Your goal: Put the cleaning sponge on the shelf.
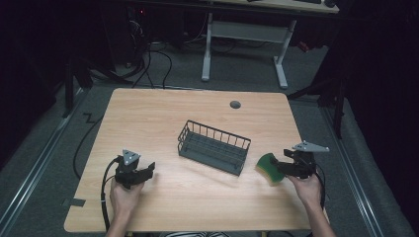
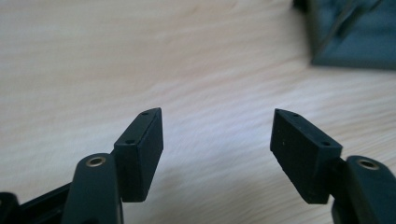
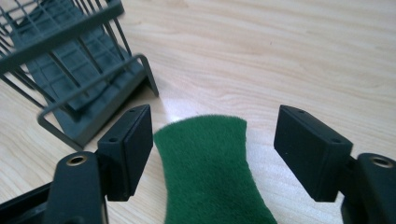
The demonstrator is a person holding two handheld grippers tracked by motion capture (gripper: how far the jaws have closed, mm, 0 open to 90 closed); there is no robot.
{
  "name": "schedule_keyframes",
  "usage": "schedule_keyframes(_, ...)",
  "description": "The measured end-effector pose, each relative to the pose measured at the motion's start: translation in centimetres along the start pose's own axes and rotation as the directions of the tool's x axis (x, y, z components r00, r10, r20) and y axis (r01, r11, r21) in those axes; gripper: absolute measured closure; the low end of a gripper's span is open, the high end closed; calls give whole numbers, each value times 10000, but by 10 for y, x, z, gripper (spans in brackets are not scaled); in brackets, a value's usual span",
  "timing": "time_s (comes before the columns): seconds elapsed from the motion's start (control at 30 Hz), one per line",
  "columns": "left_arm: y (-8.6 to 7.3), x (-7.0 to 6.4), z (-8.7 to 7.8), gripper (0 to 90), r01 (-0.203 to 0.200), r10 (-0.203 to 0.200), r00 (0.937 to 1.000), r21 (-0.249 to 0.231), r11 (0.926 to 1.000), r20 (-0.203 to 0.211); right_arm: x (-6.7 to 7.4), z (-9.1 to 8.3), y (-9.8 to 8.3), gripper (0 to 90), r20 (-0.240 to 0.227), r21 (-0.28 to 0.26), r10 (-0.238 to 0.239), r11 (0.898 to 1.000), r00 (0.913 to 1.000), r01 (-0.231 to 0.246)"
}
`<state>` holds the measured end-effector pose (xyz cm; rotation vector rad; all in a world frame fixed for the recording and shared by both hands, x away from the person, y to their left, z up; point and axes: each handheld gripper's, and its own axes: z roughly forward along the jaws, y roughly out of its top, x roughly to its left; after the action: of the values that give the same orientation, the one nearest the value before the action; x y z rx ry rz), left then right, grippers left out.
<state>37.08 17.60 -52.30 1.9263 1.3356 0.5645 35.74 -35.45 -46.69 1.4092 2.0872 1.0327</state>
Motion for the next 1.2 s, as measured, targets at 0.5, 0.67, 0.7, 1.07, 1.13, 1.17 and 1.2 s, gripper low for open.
schedule_keyframes(0.5,-13,10,5,313,49,-38,9988,229,9997,-482,-2,27,-15,182,-305,1191,-564,9911,9979,596)
schedule_keyframes(0.67,-12,9,5,298,-18,31,9989,278,9996,-466,-2,34,-19,173,-436,1402,-698,9873,9966,752)
schedule_keyframes(0.7,-12,9,5,296,-22,35,9989,281,9996,-463,-2,35,-19,172,-446,1452,-730,9863,9963,787)
schedule_keyframes(1.07,-12,9,6,290,10,1,9990,257,9997,-441,2,47,-26,250,-260,1705,-974,9802,9949,1004)
schedule_keyframes(1.13,-12,9,6,290,11,1,9991,272,9996,-430,2,46,-26,280,-240,1700,-1018,9799,9945,1045)
schedule_keyframes(1.17,-12,9,6,289,8,4,9991,274,9996,-431,2,46,-26,282,-243,1696,-1020,9799,9945,1047)
schedule_keyframes(1.2,-12,9,6,290,10,2,9990,260,9997,-441,2,45,-26,284,-255,1716,-1038,9794,9943,1067)
